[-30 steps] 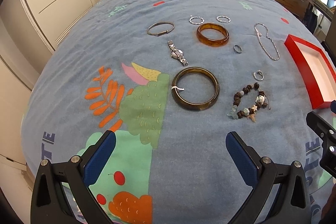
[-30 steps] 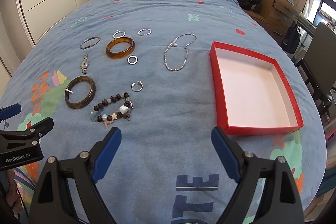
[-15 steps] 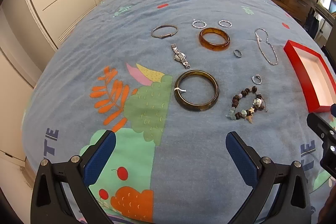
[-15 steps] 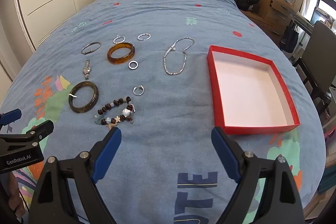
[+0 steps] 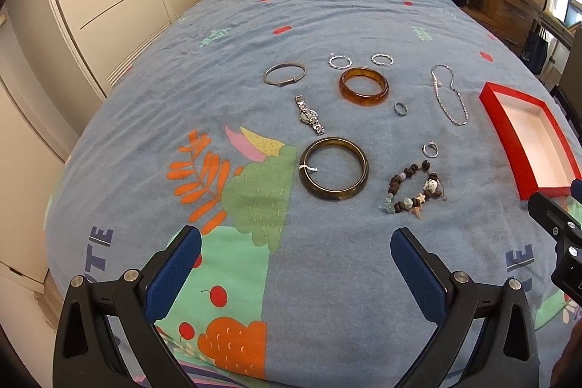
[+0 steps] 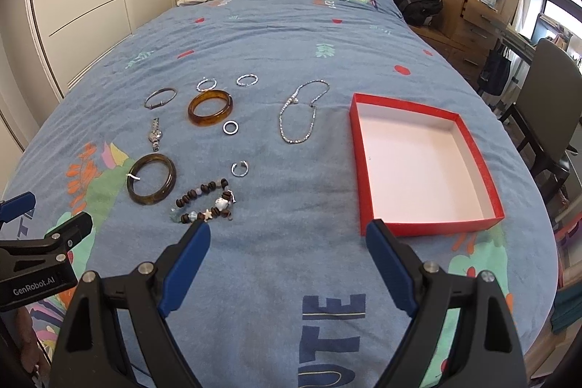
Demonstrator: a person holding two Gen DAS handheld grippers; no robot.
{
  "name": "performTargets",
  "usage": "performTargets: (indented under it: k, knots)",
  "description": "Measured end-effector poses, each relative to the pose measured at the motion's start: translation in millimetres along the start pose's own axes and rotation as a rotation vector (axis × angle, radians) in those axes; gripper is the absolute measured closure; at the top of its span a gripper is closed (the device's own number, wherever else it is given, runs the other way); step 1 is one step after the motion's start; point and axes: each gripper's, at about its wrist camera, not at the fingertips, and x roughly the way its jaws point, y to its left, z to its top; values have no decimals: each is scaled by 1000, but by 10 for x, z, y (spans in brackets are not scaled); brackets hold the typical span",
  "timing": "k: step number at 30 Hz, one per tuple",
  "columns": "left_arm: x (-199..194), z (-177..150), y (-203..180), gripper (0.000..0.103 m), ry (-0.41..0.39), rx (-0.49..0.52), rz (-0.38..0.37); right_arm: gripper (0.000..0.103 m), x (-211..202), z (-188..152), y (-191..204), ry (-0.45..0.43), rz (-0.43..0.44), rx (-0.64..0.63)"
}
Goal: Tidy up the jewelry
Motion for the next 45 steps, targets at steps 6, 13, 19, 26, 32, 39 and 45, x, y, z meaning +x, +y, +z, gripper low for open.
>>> performTargets:
  k: [6, 13, 19, 26, 32, 39, 45]
  knots:
    - [-57, -11, 7, 1, 11, 5, -34, 15, -62, -5, 4, -12, 1, 5]
    - [-52, -22, 8, 1, 24, 3, -48, 15, -105, 9, 14, -23, 11, 2]
    - [-57, -16, -4, 1, 22, 14, -48, 15, -84, 17, 30, -15, 17, 3]
    - [4, 52, 63, 2, 29, 1, -37, 15, -27, 70, 32, -10, 25, 3]
    - [55, 98, 103, 2, 26, 9, -17, 15, 12, 123, 39, -6, 41, -2]
    - [128, 165, 175, 8, 35, -11, -33, 15, 90, 183, 12, 3, 58, -10]
    - [237, 268, 297, 8, 45, -38, -18, 15, 165, 291, -28, 5, 64, -10]
